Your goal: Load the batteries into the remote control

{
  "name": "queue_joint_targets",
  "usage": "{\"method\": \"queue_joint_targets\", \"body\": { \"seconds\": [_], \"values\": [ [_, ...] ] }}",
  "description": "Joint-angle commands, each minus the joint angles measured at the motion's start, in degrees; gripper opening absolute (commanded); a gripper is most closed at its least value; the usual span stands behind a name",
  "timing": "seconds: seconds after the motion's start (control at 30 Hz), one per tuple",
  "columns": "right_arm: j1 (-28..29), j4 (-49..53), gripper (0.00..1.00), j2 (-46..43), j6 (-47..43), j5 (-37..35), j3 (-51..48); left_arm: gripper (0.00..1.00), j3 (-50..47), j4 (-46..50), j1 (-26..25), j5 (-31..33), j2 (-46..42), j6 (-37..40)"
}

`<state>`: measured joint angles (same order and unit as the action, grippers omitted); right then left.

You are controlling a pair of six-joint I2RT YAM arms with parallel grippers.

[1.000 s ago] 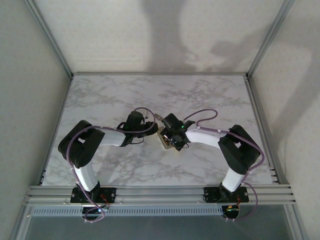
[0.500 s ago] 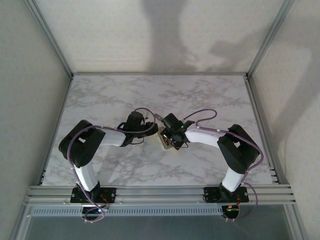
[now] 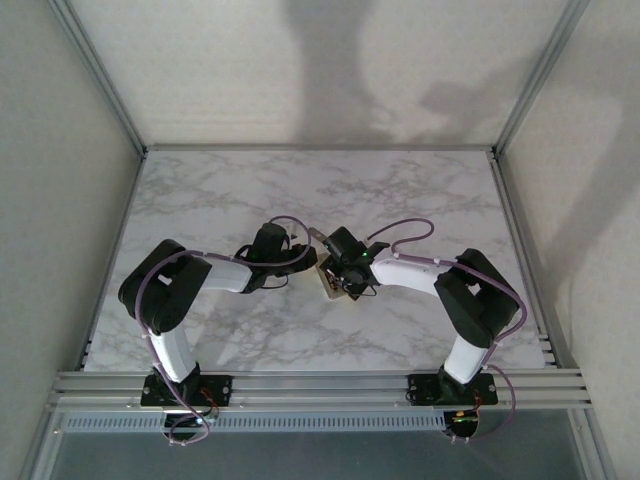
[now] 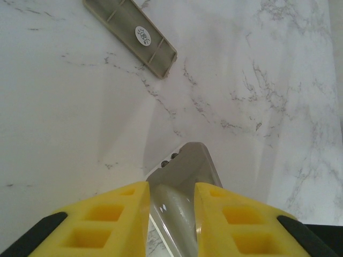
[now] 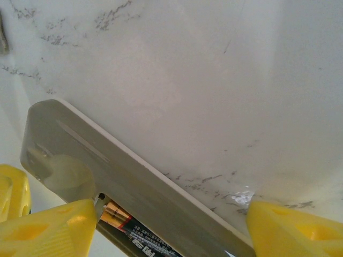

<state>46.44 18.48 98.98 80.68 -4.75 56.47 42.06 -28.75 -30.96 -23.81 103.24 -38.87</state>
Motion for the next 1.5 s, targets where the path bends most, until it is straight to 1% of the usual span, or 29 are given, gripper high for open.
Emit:
{"method": "queue_joint_targets", "body": {
  "seconds": [0.0,0.2,0.3,0.6,0.77,1.0,1.47],
  "values": [
    [0.6,5.2,0.77,-1.2,1.8,-1.0,0.4,0.28,-0.9,-1.5,0.3,-0.1,-1.4,-0.7],
    [1.1,7.2,0.82,-4.4,7.3,-2.1,-0.5,0.29,-1.5,-1.9,0.3,0.0,-2.3,-1.1],
    [1.4,6.2,0.83,-5.3,10.7,-1.7,-1.3,0.29,-1.6,-2.1,0.4,-0.2,-2.1,-1.4],
    [2.3,3.9,0.85,-4.2,17.0,-0.8,-1.1,0.29,-1.8,-2.9,0.5,-0.9,-1.8,-2.0],
    [2.4,3.2,0.87,-2.8,18.1,-0.6,-0.2,0.29,-1.8,-2.9,0.6,-0.9,-1.9,-2.0],
    [2.3,3.1,0.86,-1.2,18.3,-0.6,0.2,0.29,-1.8,-3.1,0.6,-1.2,-2.0,-1.9],
    [1.9,3.2,0.86,0.1,15.8,-0.9,1.7,0.29,-1.9,-3.3,0.6,-1.9,-2.1,-2.1]
  ]
}}
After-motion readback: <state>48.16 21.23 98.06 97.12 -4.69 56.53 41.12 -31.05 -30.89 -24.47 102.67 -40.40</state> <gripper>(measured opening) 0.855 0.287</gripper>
